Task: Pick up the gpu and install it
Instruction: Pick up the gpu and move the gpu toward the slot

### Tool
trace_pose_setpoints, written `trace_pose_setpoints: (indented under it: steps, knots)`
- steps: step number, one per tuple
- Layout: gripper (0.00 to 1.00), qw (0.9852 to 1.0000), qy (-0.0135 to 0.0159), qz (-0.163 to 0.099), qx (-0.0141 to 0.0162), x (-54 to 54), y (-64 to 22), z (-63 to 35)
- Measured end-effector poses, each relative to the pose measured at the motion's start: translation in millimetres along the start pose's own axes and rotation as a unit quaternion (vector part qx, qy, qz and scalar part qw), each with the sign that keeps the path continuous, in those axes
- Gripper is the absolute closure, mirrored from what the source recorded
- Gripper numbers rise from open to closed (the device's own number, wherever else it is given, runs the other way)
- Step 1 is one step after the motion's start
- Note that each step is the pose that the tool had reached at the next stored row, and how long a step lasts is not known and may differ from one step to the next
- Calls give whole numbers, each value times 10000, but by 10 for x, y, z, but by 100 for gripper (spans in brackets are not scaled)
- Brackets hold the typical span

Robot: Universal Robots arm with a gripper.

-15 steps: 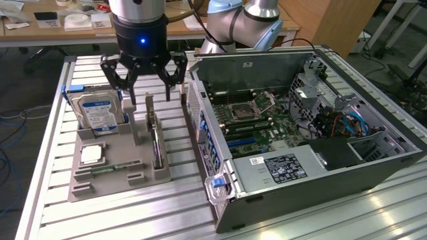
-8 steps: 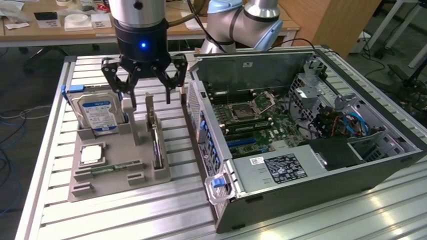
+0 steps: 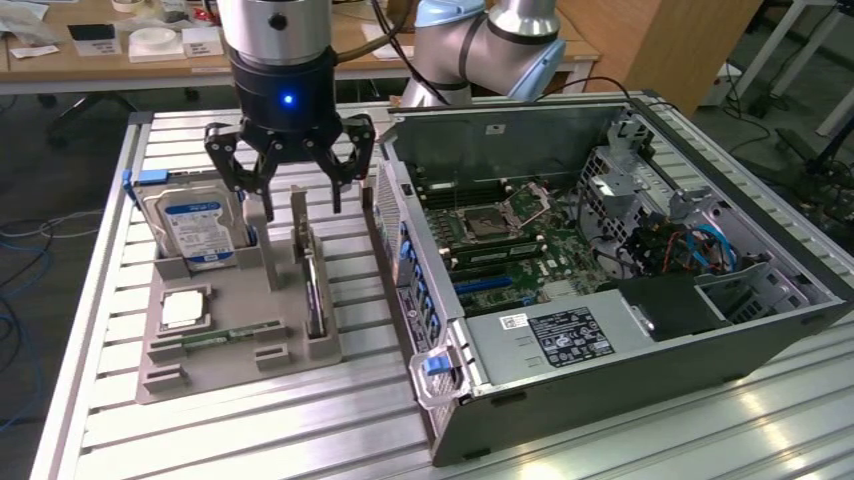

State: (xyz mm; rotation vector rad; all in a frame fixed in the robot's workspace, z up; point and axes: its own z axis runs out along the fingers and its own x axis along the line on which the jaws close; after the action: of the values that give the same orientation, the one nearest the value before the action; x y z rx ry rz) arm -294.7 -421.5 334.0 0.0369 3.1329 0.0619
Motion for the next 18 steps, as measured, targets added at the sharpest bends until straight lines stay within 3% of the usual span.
trace_pose_setpoints:
  steps: [11, 18]
  knots:
    - [29, 10000, 0, -15, 14, -1, -88, 112]
    - [29, 10000, 1, -35, 15, -5, -96, 199]
